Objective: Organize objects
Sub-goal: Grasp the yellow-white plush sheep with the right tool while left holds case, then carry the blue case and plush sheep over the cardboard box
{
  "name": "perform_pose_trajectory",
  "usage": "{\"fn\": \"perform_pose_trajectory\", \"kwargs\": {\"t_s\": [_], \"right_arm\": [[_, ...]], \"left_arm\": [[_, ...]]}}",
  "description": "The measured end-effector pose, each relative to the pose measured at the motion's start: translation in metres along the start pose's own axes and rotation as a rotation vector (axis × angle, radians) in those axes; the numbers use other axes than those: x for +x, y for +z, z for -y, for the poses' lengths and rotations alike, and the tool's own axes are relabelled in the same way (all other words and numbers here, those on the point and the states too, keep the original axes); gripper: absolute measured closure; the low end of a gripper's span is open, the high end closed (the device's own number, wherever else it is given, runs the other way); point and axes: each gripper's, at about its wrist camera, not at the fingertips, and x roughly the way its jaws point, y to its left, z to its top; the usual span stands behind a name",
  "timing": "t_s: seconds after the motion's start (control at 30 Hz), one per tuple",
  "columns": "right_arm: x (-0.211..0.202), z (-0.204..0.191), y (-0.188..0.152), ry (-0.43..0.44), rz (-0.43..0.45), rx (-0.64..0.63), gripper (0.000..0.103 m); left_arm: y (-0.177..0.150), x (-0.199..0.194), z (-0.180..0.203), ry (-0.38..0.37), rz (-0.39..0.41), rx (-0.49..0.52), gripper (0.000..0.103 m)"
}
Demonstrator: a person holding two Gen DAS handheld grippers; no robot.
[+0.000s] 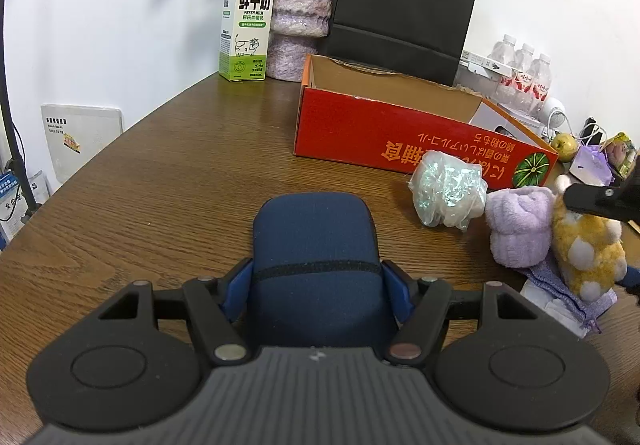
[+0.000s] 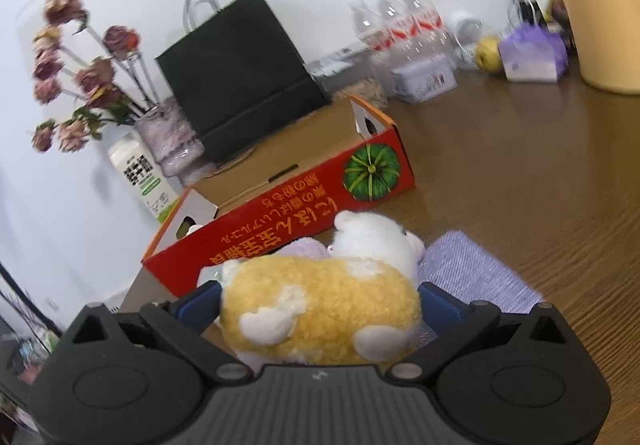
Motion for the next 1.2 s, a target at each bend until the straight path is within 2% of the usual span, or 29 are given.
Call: {"fn": "perform_pose_trajectory", "kwargs": {"t_s": [0.13, 0.37, 0.5, 0.63, 0.93, 1.2], "right_arm": [[0.008, 0.008, -0.003, 0.043, -0.012, 0.03, 0.0], [-0.002, 0.001, -0.01, 0.055, 0.02, -0.071, 0.008], [-0.02, 0.0, -0.014, 0.067, 0.085, -0.149, 0.008], [-0.038, -0.002, -0.019, 0.054, 0.152, -0.252, 0.008], [-0.06, 0.002, -0.031, -0.022, 0.218, -0.464, 0.008], [-0.064, 0.006, -0.036, -0.029, 0.22, -0.51, 0.008]], "left_arm": [[0.0, 0.0, 0.001, -0.002, 0.0, 0.001, 0.034], [-0.001, 0.0, 0.001, -0.003, -0.001, 0.0, 0.034], [-0.001, 0.0, 0.001, -0.003, -0.001, 0.0, 0.034], [-0.001, 0.0, 0.001, -0.003, -0.001, 0.0, 0.034], [-0.001, 0.001, 0.002, 0.01, -0.005, 0.013, 0.034], [-0.003, -0.003, 0.002, 0.047, 0.009, 0.001, 0.037]]}}
